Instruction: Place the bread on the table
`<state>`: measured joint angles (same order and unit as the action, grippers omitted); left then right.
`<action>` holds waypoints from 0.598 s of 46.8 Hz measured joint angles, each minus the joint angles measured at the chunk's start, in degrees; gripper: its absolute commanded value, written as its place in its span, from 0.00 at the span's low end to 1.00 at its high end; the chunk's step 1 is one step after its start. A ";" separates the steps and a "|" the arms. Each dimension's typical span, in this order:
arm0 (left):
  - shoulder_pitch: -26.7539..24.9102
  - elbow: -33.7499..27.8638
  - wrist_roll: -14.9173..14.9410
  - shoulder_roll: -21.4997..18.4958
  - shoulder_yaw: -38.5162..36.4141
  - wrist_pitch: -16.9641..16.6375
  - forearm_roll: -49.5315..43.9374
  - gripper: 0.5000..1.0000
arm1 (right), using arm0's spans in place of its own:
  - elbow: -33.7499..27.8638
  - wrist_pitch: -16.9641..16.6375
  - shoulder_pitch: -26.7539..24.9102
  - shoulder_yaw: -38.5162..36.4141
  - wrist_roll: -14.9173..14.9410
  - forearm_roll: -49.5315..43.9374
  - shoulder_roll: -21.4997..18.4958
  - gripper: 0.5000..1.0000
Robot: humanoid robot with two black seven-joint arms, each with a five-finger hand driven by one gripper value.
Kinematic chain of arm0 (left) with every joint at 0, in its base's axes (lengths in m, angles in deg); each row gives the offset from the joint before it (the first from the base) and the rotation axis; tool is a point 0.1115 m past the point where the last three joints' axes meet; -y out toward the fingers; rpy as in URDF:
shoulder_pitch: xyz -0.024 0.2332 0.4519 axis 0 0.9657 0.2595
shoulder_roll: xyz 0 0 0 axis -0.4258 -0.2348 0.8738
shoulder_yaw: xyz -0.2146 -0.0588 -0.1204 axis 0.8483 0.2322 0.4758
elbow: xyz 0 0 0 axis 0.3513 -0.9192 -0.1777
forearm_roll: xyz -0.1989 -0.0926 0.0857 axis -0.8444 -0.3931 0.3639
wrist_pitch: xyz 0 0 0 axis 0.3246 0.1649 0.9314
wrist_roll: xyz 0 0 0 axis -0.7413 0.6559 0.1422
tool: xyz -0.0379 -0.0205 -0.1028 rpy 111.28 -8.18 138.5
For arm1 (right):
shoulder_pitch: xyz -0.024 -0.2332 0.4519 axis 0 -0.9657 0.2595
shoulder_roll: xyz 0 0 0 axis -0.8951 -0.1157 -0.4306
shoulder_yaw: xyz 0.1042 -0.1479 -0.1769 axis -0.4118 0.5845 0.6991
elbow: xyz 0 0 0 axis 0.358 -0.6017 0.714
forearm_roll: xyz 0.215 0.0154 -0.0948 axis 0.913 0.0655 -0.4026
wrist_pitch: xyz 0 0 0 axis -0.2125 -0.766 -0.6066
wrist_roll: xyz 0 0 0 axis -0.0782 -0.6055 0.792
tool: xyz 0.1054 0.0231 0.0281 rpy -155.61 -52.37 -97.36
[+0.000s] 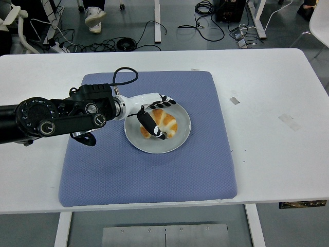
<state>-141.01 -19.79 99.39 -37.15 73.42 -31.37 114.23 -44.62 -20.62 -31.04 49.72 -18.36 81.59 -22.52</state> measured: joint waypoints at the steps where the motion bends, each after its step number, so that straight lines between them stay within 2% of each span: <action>1: -0.01 0.00 0.00 0.00 -0.06 -0.07 0.00 0.94 | 0.00 0.00 -0.01 0.00 -0.01 0.00 0.00 1.00; 3: -0.09 0.00 0.00 0.01 -0.12 -0.23 0.00 0.94 | 0.00 0.00 -0.02 0.00 -0.01 0.00 0.00 1.00; 10: -0.31 0.66 0.02 0.02 -0.21 -1.64 0.09 0.82 | 0.00 0.00 -0.01 0.01 -0.01 0.01 0.00 1.00; 20: -0.21 0.87 0.02 0.85 -0.79 -2.55 2.10 0.79 | 0.00 -0.02 -0.01 0.02 -0.01 0.01 0.00 1.00; 25: -0.08 0.92 0.04 1.24 -1.03 -3.10 2.21 0.61 | 0.00 -0.02 -0.02 0.02 -0.01 0.02 0.00 1.00; 28: -0.08 0.98 0.08 1.48 -1.08 -3.12 2.21 0.57 | 0.00 -0.02 -0.01 0.02 -0.01 0.01 0.00 1.00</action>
<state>-141.09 -18.80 99.47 -35.67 72.33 -34.49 116.44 -44.62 -20.64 -31.05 49.74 -18.37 81.61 -22.52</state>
